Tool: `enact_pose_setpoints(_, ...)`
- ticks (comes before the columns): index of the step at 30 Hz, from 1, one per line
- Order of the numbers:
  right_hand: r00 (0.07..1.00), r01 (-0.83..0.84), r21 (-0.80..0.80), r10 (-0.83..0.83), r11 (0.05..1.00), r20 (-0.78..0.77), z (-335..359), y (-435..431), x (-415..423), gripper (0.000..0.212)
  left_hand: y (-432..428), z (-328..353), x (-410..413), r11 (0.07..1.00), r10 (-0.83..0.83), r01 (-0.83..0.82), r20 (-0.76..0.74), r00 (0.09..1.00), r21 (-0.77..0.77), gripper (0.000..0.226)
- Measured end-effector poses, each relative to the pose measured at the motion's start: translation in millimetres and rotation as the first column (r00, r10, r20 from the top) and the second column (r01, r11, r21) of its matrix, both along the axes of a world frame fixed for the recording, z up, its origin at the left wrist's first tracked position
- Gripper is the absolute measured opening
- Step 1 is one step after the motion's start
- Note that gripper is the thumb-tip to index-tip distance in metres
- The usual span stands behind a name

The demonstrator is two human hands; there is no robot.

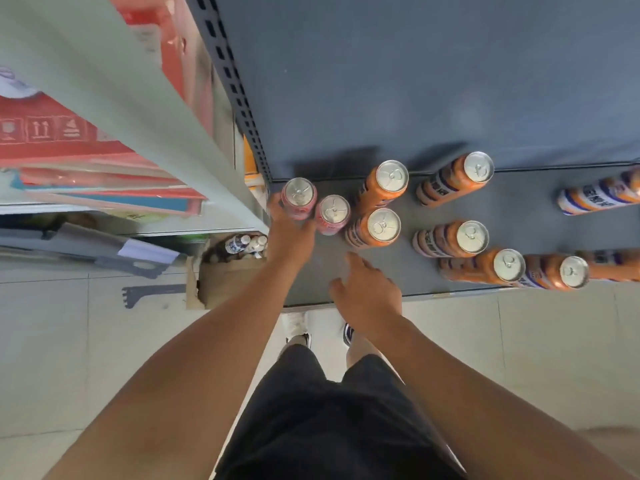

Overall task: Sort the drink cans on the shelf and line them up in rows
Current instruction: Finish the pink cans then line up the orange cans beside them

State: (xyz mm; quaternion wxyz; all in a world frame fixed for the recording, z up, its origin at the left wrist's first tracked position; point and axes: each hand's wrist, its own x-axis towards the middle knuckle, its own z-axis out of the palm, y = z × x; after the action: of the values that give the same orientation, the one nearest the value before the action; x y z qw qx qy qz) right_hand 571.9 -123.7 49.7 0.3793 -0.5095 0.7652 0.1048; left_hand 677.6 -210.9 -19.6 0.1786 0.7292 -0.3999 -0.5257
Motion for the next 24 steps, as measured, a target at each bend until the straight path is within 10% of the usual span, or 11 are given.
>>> enact_pose_setpoints(3, 0.998, 0.061, 0.028, -0.062, 0.998, 0.030, -13.1, 0.7, -1.6, 0.053, -12.1, -18.6, -5.5, 0.975, 0.219, -0.220, -0.094, 0.971, -0.004, 0.086)
enact_pose_setpoints(17, 0.942, 0.263, 0.059, -0.269, 0.963, 0.201, -43.5, -3.8, 6.8, 0.056, 21.3, -41.6, 17.6, 0.971, 0.135, -0.159, -0.138, 0.981, -0.179, 0.062)
enact_pose_setpoints(24, 0.647, 0.616, 0.168, -0.616, 0.770, 0.450, -53.9, -21.8, 31.3, 0.077, 82.7, -18.0, 58.8, 0.985, 0.136, -0.158, -0.268, 0.954, -0.063, 0.062)
